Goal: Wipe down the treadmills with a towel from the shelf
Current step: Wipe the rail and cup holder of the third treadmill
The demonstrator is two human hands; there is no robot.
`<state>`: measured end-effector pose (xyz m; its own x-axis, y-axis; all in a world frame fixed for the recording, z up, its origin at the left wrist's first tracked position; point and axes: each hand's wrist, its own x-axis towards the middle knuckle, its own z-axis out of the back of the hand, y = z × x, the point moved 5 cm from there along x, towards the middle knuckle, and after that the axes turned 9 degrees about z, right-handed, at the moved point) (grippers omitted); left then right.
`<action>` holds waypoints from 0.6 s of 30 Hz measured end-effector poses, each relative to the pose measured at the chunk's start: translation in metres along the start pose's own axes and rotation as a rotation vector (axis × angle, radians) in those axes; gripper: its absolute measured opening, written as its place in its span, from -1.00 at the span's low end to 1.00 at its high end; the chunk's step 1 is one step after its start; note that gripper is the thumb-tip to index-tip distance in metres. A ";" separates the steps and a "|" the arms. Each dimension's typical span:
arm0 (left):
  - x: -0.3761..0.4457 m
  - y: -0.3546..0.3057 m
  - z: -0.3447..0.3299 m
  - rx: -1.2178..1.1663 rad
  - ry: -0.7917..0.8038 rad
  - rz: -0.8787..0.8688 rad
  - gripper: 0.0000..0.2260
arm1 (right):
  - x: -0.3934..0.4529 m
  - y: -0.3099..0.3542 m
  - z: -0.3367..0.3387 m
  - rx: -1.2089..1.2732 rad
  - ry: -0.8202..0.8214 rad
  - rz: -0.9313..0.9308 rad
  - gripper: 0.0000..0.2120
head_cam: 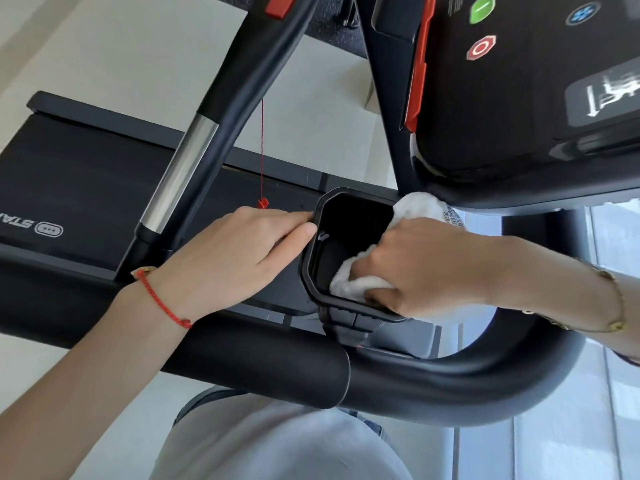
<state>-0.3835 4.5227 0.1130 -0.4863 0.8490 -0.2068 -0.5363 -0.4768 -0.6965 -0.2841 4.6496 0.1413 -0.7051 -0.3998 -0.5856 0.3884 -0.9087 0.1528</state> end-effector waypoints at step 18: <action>0.003 0.002 0.001 0.031 -0.003 -0.014 -0.55 | 0.021 -0.003 -0.011 0.057 0.110 -0.079 -0.69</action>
<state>-0.3868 4.5242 0.1117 -0.4806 0.8548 -0.1956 -0.5638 -0.4721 -0.6777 -0.2934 4.6457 0.1196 -0.6621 -0.3137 -0.6805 0.2973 -0.9436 0.1457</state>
